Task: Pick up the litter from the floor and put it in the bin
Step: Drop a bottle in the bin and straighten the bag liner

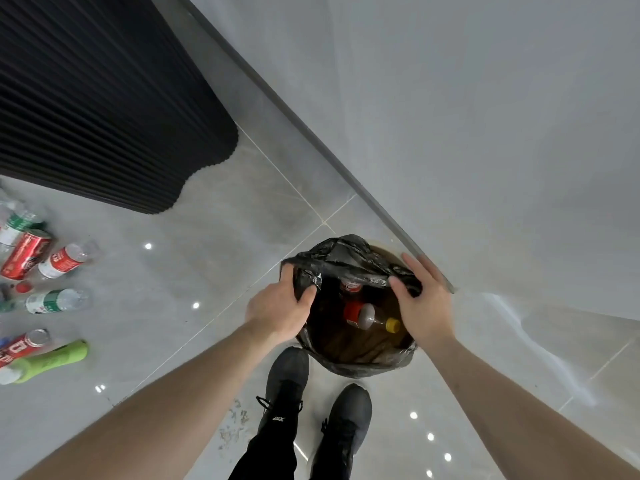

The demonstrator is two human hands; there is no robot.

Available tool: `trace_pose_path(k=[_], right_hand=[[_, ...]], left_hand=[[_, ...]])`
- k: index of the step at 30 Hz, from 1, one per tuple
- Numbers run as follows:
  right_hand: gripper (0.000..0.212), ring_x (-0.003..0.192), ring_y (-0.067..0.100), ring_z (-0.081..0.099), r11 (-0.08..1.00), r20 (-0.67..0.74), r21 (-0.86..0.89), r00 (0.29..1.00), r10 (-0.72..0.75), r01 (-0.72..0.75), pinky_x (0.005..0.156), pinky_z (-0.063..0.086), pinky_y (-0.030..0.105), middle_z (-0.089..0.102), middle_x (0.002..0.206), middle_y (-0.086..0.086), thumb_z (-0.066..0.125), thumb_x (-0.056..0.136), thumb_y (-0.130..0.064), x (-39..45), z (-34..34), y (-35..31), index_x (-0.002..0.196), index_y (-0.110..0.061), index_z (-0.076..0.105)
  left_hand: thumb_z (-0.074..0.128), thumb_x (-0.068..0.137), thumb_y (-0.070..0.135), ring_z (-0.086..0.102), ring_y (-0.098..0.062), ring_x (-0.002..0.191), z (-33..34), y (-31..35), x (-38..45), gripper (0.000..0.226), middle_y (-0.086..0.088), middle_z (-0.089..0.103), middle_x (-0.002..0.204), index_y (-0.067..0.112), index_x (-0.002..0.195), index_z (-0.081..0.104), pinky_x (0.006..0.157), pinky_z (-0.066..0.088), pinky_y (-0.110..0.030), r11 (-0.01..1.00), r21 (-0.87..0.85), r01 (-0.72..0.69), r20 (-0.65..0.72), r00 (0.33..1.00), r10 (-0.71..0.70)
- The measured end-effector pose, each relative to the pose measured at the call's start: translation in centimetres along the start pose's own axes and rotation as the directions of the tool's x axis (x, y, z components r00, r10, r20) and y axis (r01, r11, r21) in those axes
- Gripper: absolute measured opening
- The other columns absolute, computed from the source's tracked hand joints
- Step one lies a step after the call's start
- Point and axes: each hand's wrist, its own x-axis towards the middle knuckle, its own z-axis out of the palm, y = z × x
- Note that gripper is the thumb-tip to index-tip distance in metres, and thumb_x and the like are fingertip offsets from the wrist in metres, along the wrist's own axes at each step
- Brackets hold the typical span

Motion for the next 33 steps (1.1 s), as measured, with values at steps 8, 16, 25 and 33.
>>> trace_pose_path(k=[8, 16, 25, 33], right_hand=[[0.022, 0.085, 0.018, 0.066, 0.949, -0.173, 0.174, 0.941, 0.291, -0.262, 0.069, 0.046, 0.027, 0.071, 0.091, -0.008, 0.056, 0.095, -0.036, 5.2, -0.7, -1.3, 0.1, -0.026, 0.074], [0.031, 0.102, 0.002, 0.056, 0.984, 0.07, -0.071, 0.985, -0.157, 0.162, 0.087, 0.047, 0.025, 0.057, 0.123, -0.023, 0.064, 0.088, -0.021, 3.3, -0.8, -0.2, 0.113, -0.039, 0.057], [0.004, 0.086, 0.018, 0.071, 0.867, 0.049, 0.248, 0.899, 0.435, -0.433, 0.078, 0.058, 0.032, 0.075, 0.086, -0.005, 0.076, 0.081, -0.029, 7.8, -0.7, -0.7, 0.081, -0.026, 0.078], [0.037, 0.087, 0.03, 0.07, 0.626, 0.23, 0.344, 0.709, 0.666, -0.7, 0.087, 0.058, 0.042, 0.069, 0.091, 0.009, 0.065, 0.082, -0.042, 5.8, -0.5, 1.6, 0.103, -0.011, 0.067]], left_hand=[[0.042, 0.103, 0.038, 0.064, -0.027, 0.109, -1.7, 1.6, 4.2, 0.039, 0.0, 0.063, 0.123, 0.031, 0.142, 0.045, 0.09, 0.052, -0.039, 0.985, 0.072, -0.157, -0.219, 0.961, 0.169], [0.038, 0.107, 0.029, 0.056, -0.019, 0.126, -1.6, 3.7, 5.5, 0.043, 0.01, 0.057, 0.143, 0.037, 0.149, 0.039, 0.099, 0.049, -0.037, 0.924, 0.107, -0.366, -0.117, 0.918, 0.378], [0.057, 0.095, 0.058, 0.063, -0.006, 0.096, -2.7, 4.8, 8.8, 0.033, 0.02, 0.07, 0.098, 0.032, 0.102, 0.077, 0.087, 0.048, -0.026, 0.966, -0.227, -0.125, -0.01, 0.992, 0.126], [0.03, 0.104, 0.056, 0.061, -0.028, 0.106, -1.1, 0.5, 7.2, 0.051, -0.007, 0.067, 0.103, 0.02, 0.114, 0.066, 0.092, 0.042, -0.034, 0.93, -0.313, 0.194, 0.209, 0.969, -0.131]])
